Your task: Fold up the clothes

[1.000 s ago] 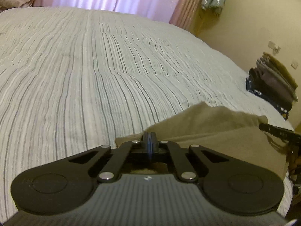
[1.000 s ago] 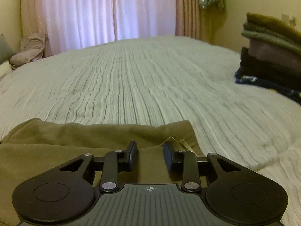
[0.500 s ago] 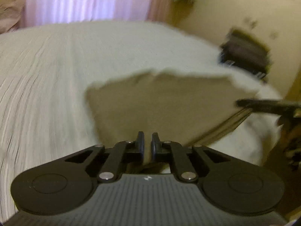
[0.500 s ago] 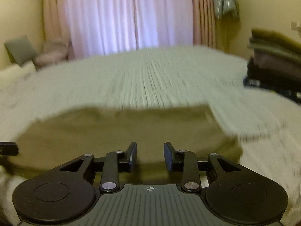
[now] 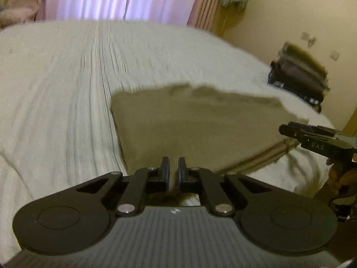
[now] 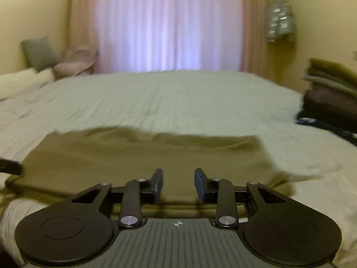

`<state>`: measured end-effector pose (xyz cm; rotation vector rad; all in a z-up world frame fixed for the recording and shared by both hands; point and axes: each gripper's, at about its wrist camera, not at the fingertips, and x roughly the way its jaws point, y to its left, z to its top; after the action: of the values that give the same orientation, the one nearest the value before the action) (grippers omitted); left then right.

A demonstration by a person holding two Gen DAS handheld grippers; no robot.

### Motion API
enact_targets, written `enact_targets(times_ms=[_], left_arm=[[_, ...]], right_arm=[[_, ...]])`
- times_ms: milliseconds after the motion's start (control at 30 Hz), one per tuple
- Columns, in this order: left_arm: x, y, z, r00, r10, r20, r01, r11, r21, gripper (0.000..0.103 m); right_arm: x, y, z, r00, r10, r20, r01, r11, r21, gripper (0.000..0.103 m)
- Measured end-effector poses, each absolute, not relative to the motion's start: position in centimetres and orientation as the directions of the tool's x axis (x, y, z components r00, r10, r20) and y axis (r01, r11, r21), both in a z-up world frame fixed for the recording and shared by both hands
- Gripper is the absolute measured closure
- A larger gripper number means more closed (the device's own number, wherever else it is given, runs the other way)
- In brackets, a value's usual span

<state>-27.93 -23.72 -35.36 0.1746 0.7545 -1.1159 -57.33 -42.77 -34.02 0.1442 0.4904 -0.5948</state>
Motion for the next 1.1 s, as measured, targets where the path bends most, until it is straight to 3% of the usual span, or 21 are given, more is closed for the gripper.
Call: enact_targets(times_ms=[200,333,467,667,767,967,1100], left_arm=[[-25.4,-22.3,-35.3,0.235,-0.741,-0.629,0.839,0.482,-0.254,0.101],[-22.9,-22.6,-33.2,0.258,-0.776,-0.576,0.821,0.49,-0.292,0.1],[-21.5,-27.0,-32.5,0.257,-0.795,-0.55,0.85,0.457,-0.262,0.1],[-20.4,-32.8,-35.1,0.231,-0.756,-0.613,0.911,0.389,-0.138,0.098],[-19.2,-33.0,-36.7,0.268,-0.734,-0.624,0.9,0.423,-0.111,0.098],[-17.7,-32.9,-33.8,0.23,-0.771,-0.594,0.867,0.44,-0.236,0.101],[-20.1,-38.8,-33.0,0.098,-0.798,-0.594,0.93,0.287,-0.232,0.1]], right_arm=[[-59.3,-45.2,-35.4,0.584,-0.585,-0.563,0.668,0.74,-0.076,0.071],[-60.3,-47.4,-33.6,0.556,-0.638,-0.533,0.714,0.695,-0.087,0.071],[-56.3,-47.5,-32.5,0.652,-0.586,-0.481,0.635,0.769,-0.075,0.071],[-49.4,-47.6,-34.7,0.694,-0.46,-0.553,0.463,0.874,-0.147,0.071],[-48.5,-49.3,-36.2,0.638,-0.494,-0.591,0.488,0.853,-0.186,0.071],[-50.7,-53.1,-34.0,0.573,-0.611,-0.546,0.643,0.748,-0.163,0.071],[-49.0,-53.2,-32.5,0.697,-0.455,-0.554,0.559,0.829,0.024,0.071]])
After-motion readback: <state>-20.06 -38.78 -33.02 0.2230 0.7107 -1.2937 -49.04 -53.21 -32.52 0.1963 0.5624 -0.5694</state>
